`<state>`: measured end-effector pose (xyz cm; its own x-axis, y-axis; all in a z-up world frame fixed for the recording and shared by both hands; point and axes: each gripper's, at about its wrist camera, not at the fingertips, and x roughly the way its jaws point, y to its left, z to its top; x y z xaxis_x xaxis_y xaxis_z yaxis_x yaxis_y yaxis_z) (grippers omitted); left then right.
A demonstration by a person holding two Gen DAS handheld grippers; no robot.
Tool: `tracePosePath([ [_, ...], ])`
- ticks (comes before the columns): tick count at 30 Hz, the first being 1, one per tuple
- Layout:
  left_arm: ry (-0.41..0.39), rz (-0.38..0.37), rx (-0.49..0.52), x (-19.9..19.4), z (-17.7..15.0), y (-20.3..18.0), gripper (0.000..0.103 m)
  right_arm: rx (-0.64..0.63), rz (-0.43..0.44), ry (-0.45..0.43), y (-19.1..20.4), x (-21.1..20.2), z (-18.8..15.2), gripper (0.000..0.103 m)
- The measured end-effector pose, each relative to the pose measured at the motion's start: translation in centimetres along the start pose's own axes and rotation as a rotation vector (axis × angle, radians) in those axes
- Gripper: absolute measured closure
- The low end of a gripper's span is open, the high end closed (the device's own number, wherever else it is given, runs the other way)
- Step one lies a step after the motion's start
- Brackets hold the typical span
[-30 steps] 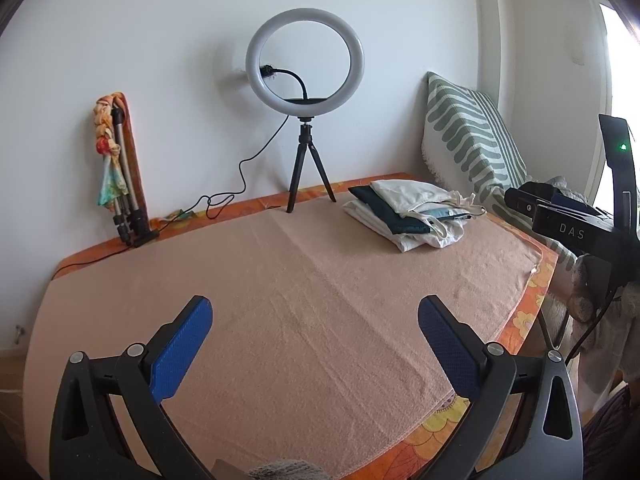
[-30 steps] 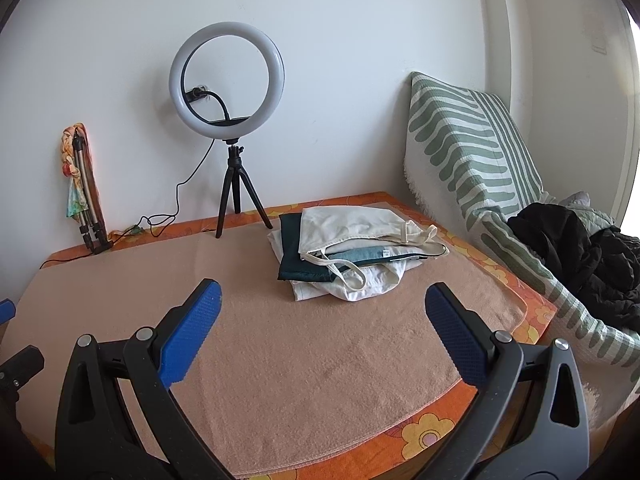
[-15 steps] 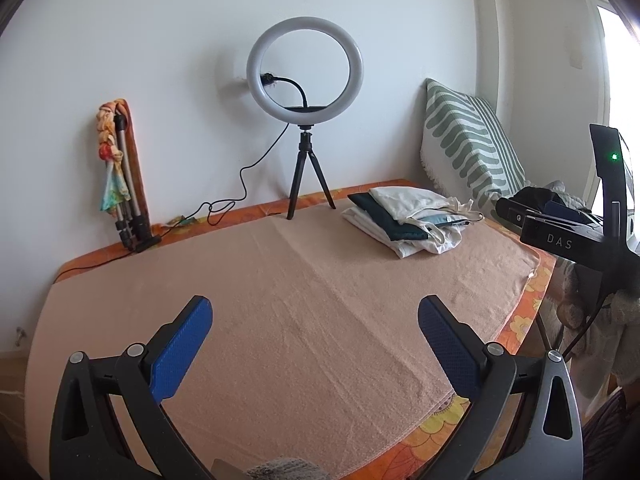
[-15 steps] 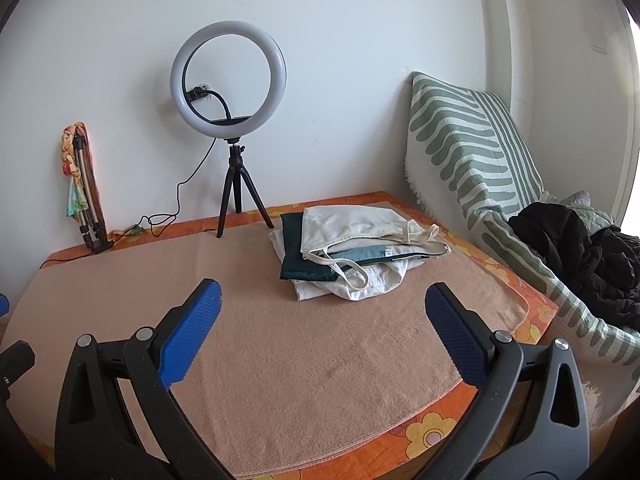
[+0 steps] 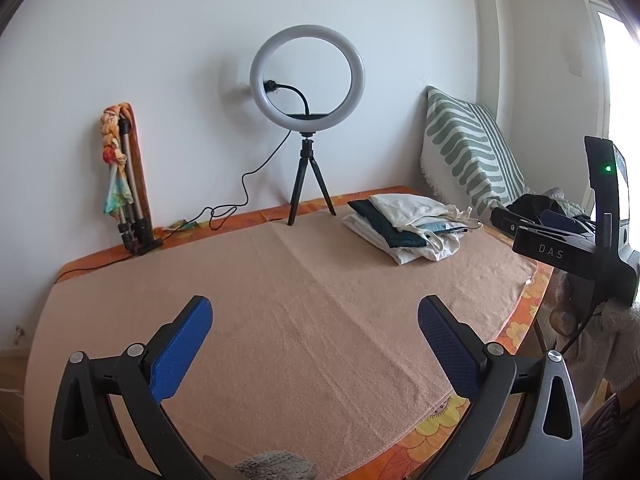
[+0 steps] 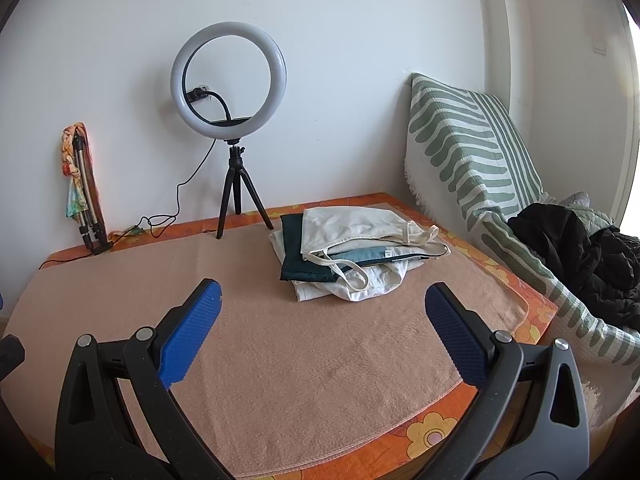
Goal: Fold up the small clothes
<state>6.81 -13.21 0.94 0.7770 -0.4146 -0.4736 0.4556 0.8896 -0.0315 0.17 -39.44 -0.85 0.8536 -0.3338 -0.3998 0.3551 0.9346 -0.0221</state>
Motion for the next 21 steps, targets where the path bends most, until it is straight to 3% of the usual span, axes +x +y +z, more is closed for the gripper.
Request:
tracePosePath([
  [21, -0.013, 0.009, 0.010, -0.53, 0.03, -0.04, 0.001, 0.004, 0.000, -0.004, 0.53, -0.66, 0.05, 0.000],
])
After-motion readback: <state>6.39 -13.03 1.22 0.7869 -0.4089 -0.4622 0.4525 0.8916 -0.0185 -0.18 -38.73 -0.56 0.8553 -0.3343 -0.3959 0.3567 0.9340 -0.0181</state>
